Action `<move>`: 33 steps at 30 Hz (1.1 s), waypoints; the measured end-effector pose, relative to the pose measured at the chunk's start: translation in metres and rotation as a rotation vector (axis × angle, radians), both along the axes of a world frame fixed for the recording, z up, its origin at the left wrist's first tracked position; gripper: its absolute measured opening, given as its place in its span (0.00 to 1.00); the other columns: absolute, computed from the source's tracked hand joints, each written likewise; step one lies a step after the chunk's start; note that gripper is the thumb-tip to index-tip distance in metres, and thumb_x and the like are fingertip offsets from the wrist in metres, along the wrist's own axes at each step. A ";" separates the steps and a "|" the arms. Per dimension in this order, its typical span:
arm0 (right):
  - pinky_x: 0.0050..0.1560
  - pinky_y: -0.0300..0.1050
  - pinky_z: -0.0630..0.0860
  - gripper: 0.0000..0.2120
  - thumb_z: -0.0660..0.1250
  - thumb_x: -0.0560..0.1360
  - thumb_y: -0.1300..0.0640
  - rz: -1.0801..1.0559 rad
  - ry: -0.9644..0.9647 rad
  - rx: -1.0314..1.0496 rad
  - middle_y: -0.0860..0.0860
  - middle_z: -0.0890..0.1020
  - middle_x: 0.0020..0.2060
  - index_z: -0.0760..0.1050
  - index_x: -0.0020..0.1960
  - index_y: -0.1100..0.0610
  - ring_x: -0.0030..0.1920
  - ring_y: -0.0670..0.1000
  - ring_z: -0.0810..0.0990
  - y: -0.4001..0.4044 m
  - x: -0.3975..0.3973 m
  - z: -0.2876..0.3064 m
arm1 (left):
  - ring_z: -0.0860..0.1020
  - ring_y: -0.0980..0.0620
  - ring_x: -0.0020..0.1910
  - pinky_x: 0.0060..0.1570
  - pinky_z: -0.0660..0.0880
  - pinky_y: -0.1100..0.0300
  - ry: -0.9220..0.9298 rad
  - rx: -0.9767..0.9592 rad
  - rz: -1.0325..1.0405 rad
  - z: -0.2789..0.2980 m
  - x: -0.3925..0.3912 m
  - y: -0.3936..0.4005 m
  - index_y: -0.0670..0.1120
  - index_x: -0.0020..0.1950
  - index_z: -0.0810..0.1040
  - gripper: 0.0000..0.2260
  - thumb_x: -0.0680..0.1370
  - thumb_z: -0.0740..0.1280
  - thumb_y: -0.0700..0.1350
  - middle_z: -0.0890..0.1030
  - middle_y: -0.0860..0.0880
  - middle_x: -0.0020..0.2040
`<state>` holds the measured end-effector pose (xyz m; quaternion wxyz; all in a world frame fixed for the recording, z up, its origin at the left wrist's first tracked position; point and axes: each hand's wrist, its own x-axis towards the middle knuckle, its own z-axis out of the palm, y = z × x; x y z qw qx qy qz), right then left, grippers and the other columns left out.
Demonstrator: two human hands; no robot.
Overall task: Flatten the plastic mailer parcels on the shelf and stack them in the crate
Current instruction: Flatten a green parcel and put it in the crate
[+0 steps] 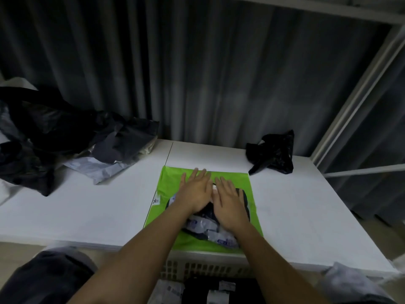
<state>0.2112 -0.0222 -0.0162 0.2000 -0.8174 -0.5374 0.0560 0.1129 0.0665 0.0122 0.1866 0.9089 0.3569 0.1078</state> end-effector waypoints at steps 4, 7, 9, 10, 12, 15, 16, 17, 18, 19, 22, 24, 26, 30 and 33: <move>0.75 0.53 0.42 0.31 0.39 0.77 0.46 0.067 -0.035 0.007 0.50 0.53 0.78 0.51 0.78 0.54 0.78 0.50 0.48 -0.003 -0.005 -0.019 | 0.46 0.50 0.78 0.74 0.40 0.46 0.199 0.061 -0.037 -0.024 0.000 0.002 0.47 0.79 0.51 0.23 0.84 0.45 0.51 0.50 0.49 0.79; 0.74 0.50 0.42 0.31 0.40 0.77 0.47 0.101 -0.033 -0.037 0.53 0.51 0.78 0.50 0.78 0.57 0.78 0.51 0.48 -0.003 -0.003 -0.034 | 0.42 0.49 0.78 0.75 0.41 0.47 0.227 0.045 -0.034 -0.050 -0.010 0.001 0.46 0.79 0.44 0.24 0.84 0.45 0.50 0.45 0.48 0.79; 0.74 0.49 0.40 0.32 0.40 0.77 0.45 0.094 -0.055 -0.046 0.53 0.50 0.78 0.49 0.79 0.57 0.78 0.51 0.46 -0.002 -0.003 -0.044 | 0.40 0.48 0.77 0.75 0.41 0.47 0.230 0.038 -0.034 -0.064 -0.014 0.001 0.47 0.79 0.42 0.25 0.84 0.45 0.51 0.41 0.48 0.79; 0.74 0.51 0.39 0.33 0.37 0.77 0.43 0.091 -0.073 -0.054 0.53 0.48 0.78 0.47 0.79 0.56 0.78 0.51 0.44 -0.002 -0.003 -0.048 | 0.38 0.49 0.77 0.75 0.41 0.47 0.226 0.039 -0.029 -0.070 -0.014 0.001 0.47 0.79 0.41 0.25 0.84 0.45 0.51 0.40 0.48 0.79; 0.75 0.55 0.36 0.37 0.33 0.74 0.39 0.079 -0.110 -0.074 0.51 0.42 0.77 0.44 0.79 0.53 0.76 0.51 0.37 -0.003 -0.004 -0.057 | 0.37 0.49 0.77 0.75 0.40 0.47 0.216 0.041 -0.016 -0.078 -0.014 0.001 0.49 0.79 0.40 0.25 0.84 0.44 0.52 0.39 0.49 0.79; 0.70 0.57 0.27 0.35 0.34 0.73 0.35 0.029 -0.139 -0.078 0.48 0.35 0.75 0.42 0.78 0.46 0.73 0.55 0.29 -0.006 -0.005 -0.066 | 0.35 0.49 0.76 0.74 0.38 0.47 0.223 0.034 -0.008 -0.086 -0.015 -0.001 0.50 0.79 0.39 0.25 0.84 0.43 0.53 0.37 0.49 0.78; 0.69 0.58 0.26 0.35 0.35 0.73 0.35 0.022 -0.137 -0.090 0.49 0.35 0.75 0.41 0.77 0.45 0.73 0.56 0.28 -0.006 -0.005 -0.069 | 0.35 0.49 0.76 0.74 0.38 0.47 0.231 0.033 -0.003 -0.090 -0.017 -0.002 0.51 0.78 0.38 0.25 0.84 0.43 0.53 0.36 0.49 0.78; 0.69 0.58 0.26 0.34 0.35 0.73 0.35 0.018 -0.136 -0.103 0.49 0.34 0.74 0.40 0.77 0.45 0.73 0.57 0.28 -0.007 -0.006 -0.071 | 0.34 0.49 0.76 0.74 0.37 0.46 0.237 0.036 0.003 -0.093 -0.018 -0.003 0.51 0.78 0.38 0.25 0.83 0.42 0.53 0.36 0.49 0.78; 0.69 0.59 0.26 0.35 0.34 0.72 0.35 0.017 -0.139 -0.121 0.49 0.34 0.74 0.39 0.76 0.45 0.72 0.57 0.27 -0.008 -0.006 -0.072 | 0.34 0.49 0.76 0.73 0.37 0.46 0.241 0.040 0.011 -0.095 -0.019 -0.005 0.51 0.78 0.37 0.25 0.83 0.42 0.53 0.36 0.50 0.78; 0.68 0.59 0.26 0.35 0.33 0.71 0.34 0.019 -0.143 -0.143 0.50 0.32 0.74 0.37 0.76 0.45 0.72 0.57 0.27 -0.008 -0.006 -0.074 | 0.34 0.49 0.76 0.73 0.37 0.45 0.244 0.034 0.018 -0.098 -0.019 -0.006 0.52 0.78 0.37 0.25 0.83 0.42 0.54 0.35 0.50 0.78; 0.69 0.58 0.27 0.39 0.28 0.68 0.30 0.031 -0.142 -0.212 0.49 0.29 0.72 0.36 0.76 0.43 0.73 0.57 0.28 -0.009 -0.006 -0.073 | 0.34 0.48 0.76 0.72 0.35 0.44 0.261 -0.005 0.022 -0.103 -0.019 -0.008 0.53 0.78 0.38 0.24 0.83 0.42 0.54 0.35 0.50 0.78; 0.72 0.58 0.31 0.36 0.33 0.72 0.32 0.038 -0.071 -0.244 0.47 0.31 0.74 0.40 0.77 0.41 0.75 0.55 0.31 -0.008 -0.005 -0.068 | 0.39 0.48 0.77 0.73 0.38 0.44 0.243 -0.056 0.017 -0.100 -0.018 -0.007 0.53 0.79 0.43 0.24 0.83 0.43 0.53 0.40 0.49 0.79; 0.74 0.57 0.42 0.30 0.44 0.76 0.35 -0.013 0.069 -0.080 0.47 0.46 0.78 0.55 0.76 0.42 0.77 0.54 0.43 -0.007 -0.001 -0.057 | 0.53 0.47 0.74 0.72 0.49 0.48 0.121 -0.061 0.061 -0.091 -0.016 -0.001 0.51 0.76 0.56 0.23 0.82 0.44 0.53 0.54 0.47 0.77; 0.63 0.55 0.63 0.24 0.53 0.78 0.44 -0.391 0.131 0.295 0.56 0.70 0.68 0.70 0.69 0.51 0.66 0.59 0.67 0.001 0.031 -0.035 | 0.63 0.45 0.65 0.63 0.60 0.51 -0.028 0.059 0.262 -0.072 -0.011 0.027 0.46 0.71 0.63 0.18 0.81 0.54 0.49 0.65 0.44 0.68; 0.61 0.57 0.65 0.23 0.55 0.81 0.49 -0.566 0.177 -0.033 0.60 0.71 0.66 0.62 0.73 0.56 0.65 0.63 0.67 0.008 0.058 -0.033 | 0.65 0.40 0.66 0.62 0.64 0.48 0.087 -0.092 0.366 -0.066 -0.004 0.047 0.42 0.69 0.65 0.19 0.83 0.52 0.51 0.68 0.40 0.67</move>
